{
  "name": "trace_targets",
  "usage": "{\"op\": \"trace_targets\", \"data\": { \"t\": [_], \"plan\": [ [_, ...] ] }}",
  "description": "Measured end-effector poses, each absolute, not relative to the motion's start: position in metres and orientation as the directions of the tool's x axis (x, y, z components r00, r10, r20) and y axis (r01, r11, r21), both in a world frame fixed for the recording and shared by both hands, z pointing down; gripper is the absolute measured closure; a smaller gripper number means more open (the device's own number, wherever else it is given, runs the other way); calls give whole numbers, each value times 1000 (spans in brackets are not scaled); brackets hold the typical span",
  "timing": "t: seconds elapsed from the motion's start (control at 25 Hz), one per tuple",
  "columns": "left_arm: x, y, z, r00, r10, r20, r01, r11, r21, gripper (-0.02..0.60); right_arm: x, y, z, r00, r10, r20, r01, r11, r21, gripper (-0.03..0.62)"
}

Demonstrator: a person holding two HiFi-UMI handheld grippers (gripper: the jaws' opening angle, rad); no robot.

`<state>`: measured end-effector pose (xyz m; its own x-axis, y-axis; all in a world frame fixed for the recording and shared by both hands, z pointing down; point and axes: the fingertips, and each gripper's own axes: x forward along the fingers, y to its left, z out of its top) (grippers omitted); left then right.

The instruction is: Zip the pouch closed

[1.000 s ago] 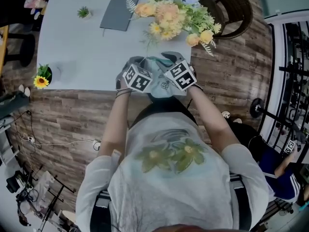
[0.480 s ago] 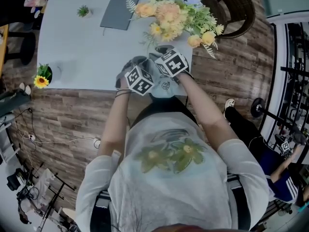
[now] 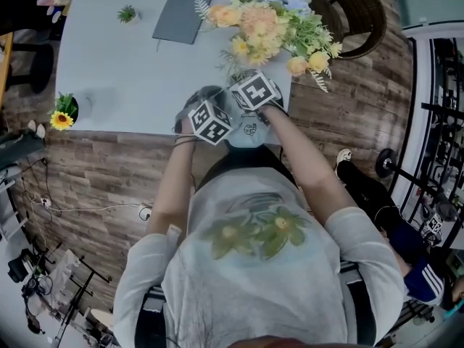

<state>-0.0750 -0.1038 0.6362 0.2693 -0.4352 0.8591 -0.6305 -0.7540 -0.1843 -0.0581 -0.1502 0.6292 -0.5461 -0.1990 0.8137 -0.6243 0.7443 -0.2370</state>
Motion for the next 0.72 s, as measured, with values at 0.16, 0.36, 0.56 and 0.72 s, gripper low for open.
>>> {"op": "trace_targets", "data": {
  "t": [0.16, 0.36, 0.56, 0.72],
  "plan": [
    [-81, -104, 639, 271, -426, 863, -640, -749, -169, 560, -43, -147, 632, -546, -187, 817, -637, 726, -260, 563],
    [-80, -116, 635, 276, -436, 857, -640, -748, -175, 560, -38, -129, 629, -596, -136, 792, -623, 701, -348, 563],
    [-72, -124, 632, 296, -428, 854, -626, -762, -165, 560, -40, -114, 624, -661, -128, 740, -598, 685, -415, 562],
    [-77, -119, 640, 290, -409, 865, -609, -776, -163, 560, -39, -122, 617, -651, -182, 737, -526, 808, -265, 475]
  ]
}}
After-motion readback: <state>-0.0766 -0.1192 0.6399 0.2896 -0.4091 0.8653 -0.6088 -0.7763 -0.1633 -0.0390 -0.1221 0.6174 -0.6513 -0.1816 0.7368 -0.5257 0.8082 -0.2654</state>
